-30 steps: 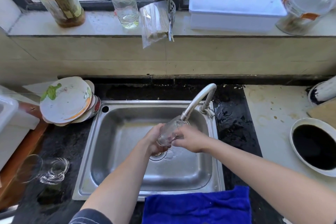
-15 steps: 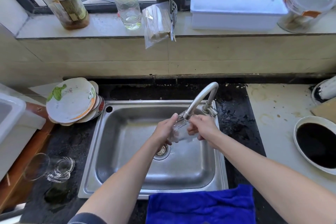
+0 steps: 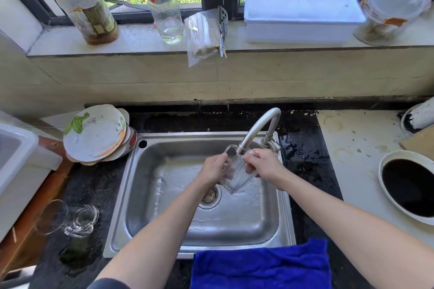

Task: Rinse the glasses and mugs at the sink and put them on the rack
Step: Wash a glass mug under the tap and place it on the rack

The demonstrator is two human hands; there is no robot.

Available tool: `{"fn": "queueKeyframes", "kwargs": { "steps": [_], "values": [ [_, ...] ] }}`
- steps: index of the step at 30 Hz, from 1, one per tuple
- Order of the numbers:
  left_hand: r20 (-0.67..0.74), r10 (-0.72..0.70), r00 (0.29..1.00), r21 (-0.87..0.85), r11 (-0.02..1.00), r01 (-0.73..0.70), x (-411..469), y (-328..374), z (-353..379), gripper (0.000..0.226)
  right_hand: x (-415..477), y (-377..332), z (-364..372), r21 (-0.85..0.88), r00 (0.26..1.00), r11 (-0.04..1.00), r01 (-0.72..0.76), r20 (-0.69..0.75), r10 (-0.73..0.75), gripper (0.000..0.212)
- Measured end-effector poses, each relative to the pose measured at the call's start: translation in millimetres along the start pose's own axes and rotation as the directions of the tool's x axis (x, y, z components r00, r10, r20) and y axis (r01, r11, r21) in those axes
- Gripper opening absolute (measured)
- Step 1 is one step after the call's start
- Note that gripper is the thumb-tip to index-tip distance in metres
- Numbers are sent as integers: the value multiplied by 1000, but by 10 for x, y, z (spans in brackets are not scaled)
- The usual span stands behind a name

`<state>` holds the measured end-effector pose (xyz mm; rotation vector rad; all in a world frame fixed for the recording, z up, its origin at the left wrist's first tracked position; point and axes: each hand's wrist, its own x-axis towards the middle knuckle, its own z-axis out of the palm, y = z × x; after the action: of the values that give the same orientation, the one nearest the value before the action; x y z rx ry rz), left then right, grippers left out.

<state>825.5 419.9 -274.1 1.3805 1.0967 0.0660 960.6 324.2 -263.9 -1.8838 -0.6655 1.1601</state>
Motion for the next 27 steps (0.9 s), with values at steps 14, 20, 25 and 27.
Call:
{"fn": "queueKeyframes", "kwargs": {
  "steps": [14,20,25,27],
  "values": [
    [-14,-218,976,2,976,218,125,117,-22,18,-85,263,339,-437,973,870,230,88,-213,52],
    [-18,-215,976,-117,970,212,112,200,32,24,32,-128,260,-278,995,960,16,-94,-44,35],
    [3,-233,972,-138,963,232,84,146,25,14,56,63,274,-404,999,914,31,-13,-40,53],
    [37,-214,976,-140,966,217,49,160,88,14,204,-26,189,-341,997,938,-64,-71,43,59]
  ]
}}
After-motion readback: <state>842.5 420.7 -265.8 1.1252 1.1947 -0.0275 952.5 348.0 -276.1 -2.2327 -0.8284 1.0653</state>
